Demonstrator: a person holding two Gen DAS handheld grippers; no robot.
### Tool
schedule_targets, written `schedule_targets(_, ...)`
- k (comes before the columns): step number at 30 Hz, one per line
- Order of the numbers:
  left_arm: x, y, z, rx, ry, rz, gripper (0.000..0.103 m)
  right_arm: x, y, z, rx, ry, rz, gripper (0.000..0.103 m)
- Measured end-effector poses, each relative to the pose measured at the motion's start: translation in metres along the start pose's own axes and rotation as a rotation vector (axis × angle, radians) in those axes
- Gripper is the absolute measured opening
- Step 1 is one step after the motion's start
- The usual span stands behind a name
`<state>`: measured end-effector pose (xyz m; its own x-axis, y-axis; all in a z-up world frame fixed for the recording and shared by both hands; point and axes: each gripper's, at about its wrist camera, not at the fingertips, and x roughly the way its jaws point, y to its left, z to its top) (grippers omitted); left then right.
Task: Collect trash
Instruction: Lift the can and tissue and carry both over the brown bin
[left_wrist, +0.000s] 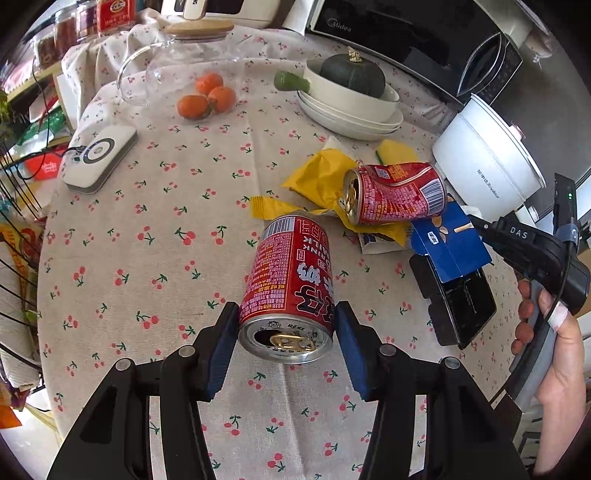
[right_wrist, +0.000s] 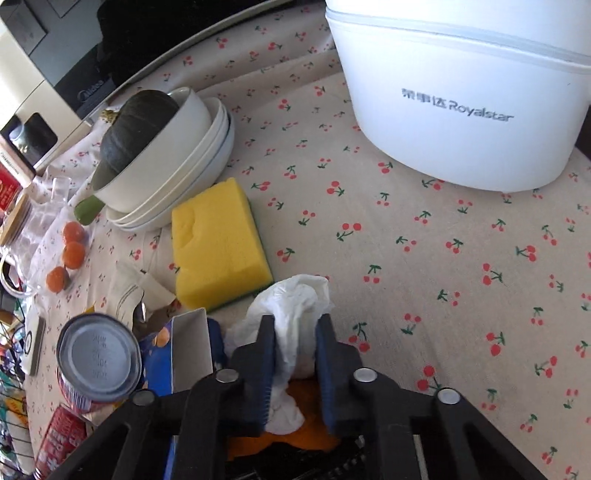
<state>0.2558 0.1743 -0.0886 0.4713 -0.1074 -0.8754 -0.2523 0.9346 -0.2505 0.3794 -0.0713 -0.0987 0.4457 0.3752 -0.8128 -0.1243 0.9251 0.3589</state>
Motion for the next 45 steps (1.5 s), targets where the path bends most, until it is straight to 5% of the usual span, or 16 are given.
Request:
schedule_targets(9, -0.015, -0.026, -0.025, 0.107, 0.003, -0.019, 0.055, -0.093, -0.003, -0.017, -0.062, -0.117, -0.039, 0.013)
schedule_targets(16, -0.025, -0.038, -0.053, 0.159, 0.030, -0.053, 0.055, -0.155, -0.018, -0.064, -0.068, -0.146, -0.046, 0.013)
schedule_targets(28, -0.047, -0.039, -0.082, 0.207, 0.053, -0.091, 0.055, -0.212, -0.070, -0.152, 0.011, -0.099, -0.074, 0.014)
schedule_targets(45, -0.070, -0.074, -0.102, 0.271, -0.018, -0.102, 0.055, -0.272, -0.143, -0.209, 0.106, -0.092, -0.115, 0.014)
